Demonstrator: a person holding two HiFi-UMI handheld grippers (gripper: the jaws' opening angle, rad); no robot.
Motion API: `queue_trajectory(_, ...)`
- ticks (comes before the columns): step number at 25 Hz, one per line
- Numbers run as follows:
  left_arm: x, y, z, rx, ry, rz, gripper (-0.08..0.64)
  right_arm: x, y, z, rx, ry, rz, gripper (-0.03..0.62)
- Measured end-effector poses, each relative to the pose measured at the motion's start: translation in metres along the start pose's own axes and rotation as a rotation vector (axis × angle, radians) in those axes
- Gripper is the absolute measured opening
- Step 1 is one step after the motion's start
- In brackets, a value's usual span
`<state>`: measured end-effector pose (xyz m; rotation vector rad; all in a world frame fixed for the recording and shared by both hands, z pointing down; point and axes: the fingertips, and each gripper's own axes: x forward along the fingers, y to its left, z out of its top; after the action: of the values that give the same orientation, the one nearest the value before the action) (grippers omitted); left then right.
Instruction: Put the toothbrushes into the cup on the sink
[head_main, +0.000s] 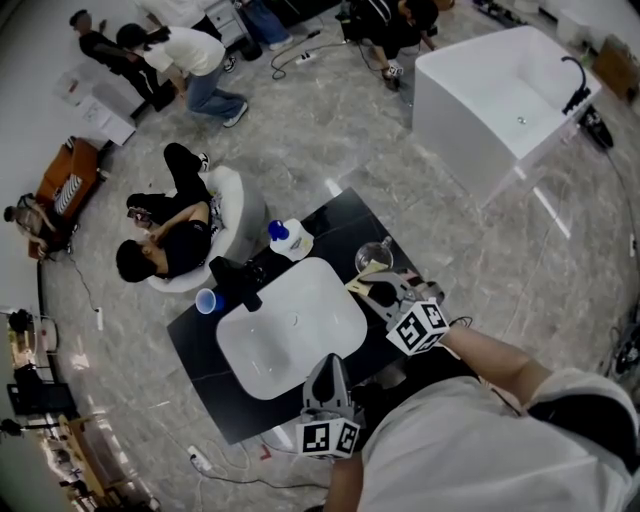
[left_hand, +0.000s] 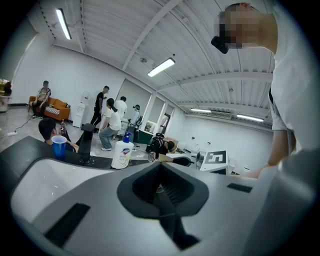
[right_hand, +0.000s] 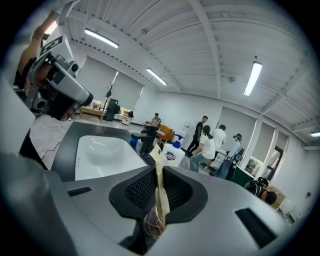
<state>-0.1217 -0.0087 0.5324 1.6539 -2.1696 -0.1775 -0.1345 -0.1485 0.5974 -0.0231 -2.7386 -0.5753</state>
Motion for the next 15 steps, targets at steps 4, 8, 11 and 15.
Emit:
queue_trajectory(4,-0.001,0.002,-0.001,-0.007,0.002,0.002,0.003,0.003,0.002,-0.002,-0.014,0.011,0.006,0.063)
queue_trajectory(8,-0.002,0.006,-0.001,-0.011,0.0,0.002,0.003,0.007,0.005,-0.006,-0.033,0.024,0.011,0.063)
queue_trajectory(11,-0.004,0.009,-0.008,-0.004,-0.001,-0.009,0.003,0.007,0.008,-0.007,-0.03,0.03,0.007,0.063)
queue_trajectory(15,-0.005,0.012,-0.008,-0.016,0.003,-0.016,0.003,0.01,0.007,-0.009,-0.02,0.04,-0.003,0.063)
